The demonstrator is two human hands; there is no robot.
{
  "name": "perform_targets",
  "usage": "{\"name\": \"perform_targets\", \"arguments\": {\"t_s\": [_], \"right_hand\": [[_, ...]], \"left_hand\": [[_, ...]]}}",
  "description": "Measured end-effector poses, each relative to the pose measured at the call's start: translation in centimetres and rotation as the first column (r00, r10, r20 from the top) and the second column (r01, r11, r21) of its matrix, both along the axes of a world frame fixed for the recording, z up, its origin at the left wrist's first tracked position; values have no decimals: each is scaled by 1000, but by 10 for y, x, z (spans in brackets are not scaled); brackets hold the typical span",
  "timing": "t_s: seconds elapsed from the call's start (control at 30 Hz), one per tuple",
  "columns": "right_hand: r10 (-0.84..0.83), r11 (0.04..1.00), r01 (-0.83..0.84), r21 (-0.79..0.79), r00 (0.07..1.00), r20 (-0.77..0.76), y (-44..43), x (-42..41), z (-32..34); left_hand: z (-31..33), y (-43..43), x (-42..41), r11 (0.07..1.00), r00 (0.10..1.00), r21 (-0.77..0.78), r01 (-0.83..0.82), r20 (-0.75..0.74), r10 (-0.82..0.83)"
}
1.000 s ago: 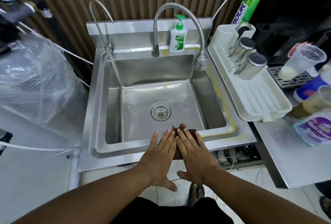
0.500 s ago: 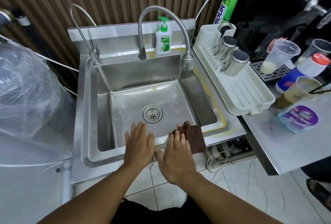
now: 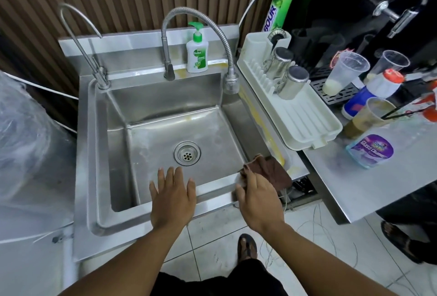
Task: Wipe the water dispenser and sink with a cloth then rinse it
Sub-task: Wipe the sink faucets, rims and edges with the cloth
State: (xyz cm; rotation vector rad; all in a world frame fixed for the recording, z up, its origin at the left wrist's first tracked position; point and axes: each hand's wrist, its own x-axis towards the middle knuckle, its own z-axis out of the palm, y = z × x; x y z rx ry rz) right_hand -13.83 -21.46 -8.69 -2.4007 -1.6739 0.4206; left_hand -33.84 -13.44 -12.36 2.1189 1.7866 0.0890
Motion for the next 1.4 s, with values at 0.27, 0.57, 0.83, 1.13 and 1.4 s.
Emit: {"name": "perform_targets", "arguments": {"t_s": [0.27,0.57,0.83,1.13,1.4], "right_hand": [[-200,969,206,-133,978,56,20,-23,-9],[-220,946,237,-221,971,98,8,61,-15],[-188,965,195,-173,981,53,11,14,-20],[-48,994,47,-99,999,-11,-7,15,-24],[-289,951,292,-103,956,43,10,88,-25]], "left_hand": [[7,6,10,987,994,-120,-106,5,107],[9,6,87,984,999,-176,23,-44,-31],[7,7,88,987,997,-160,27,-72,-39],[7,6,87,991,999,-130,20,-28,-24],[6,6,87,991,999,-131,34,-37,-39]]}}
